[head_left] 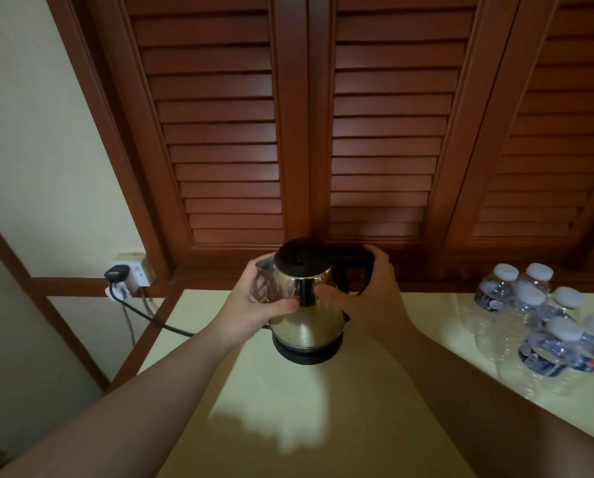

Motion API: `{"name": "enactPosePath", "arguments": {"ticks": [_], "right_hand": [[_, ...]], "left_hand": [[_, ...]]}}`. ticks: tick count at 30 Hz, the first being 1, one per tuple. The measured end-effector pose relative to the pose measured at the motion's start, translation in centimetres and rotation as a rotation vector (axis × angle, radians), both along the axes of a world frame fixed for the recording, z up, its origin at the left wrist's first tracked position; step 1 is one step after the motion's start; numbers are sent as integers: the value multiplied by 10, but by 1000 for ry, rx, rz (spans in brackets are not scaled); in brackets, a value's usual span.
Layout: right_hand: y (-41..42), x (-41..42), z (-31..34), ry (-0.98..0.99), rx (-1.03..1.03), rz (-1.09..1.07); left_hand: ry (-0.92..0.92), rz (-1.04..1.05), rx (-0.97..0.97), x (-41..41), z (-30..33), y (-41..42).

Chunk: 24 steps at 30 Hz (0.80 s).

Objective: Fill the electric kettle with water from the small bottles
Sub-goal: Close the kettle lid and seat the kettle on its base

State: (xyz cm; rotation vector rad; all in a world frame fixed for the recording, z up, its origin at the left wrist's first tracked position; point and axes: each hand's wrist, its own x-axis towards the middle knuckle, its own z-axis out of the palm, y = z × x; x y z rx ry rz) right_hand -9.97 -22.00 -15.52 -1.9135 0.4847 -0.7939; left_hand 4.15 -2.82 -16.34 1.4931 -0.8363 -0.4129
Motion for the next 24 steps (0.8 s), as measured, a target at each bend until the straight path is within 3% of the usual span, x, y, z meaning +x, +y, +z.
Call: {"name": "enactPosePath", "arguments": {"ticks": [14,24], "right_hand": [[-4,-11,-10,92,-166,-22],[0,-22,-11,157,-161,-3]], "left_hand": [[81,-15,107,-2,-11,1],[51,9,135,-18,-19,5]]}}
